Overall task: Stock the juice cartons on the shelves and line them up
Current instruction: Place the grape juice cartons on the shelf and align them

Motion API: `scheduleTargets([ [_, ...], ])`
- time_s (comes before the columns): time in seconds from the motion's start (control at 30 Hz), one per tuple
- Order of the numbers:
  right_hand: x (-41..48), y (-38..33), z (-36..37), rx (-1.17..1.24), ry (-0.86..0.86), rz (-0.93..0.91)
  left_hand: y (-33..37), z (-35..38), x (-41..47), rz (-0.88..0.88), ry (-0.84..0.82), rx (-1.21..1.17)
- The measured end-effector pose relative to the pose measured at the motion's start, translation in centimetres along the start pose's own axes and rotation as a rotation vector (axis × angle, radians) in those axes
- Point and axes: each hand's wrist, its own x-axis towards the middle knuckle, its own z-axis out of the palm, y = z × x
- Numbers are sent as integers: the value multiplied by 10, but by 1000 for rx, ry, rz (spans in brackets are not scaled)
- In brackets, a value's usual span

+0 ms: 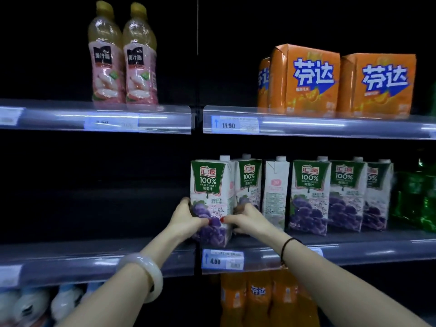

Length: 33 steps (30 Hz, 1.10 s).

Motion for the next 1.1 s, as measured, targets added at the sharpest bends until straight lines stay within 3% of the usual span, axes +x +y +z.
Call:
scheduleTargets([
  [0.27,3,4,4,147,-54,65,4,-4,-16,17,119,49],
  [0.43,6,6,12,200,-45,59,-3,-3,-21,18,108,-86],
  [0.8,5,14,21,45,34,-64,-15,-11,-15,41,134,-73],
  [1.1,2,25,-15,-164,418,-67,-27,-11,-9,49,116,-141],
])
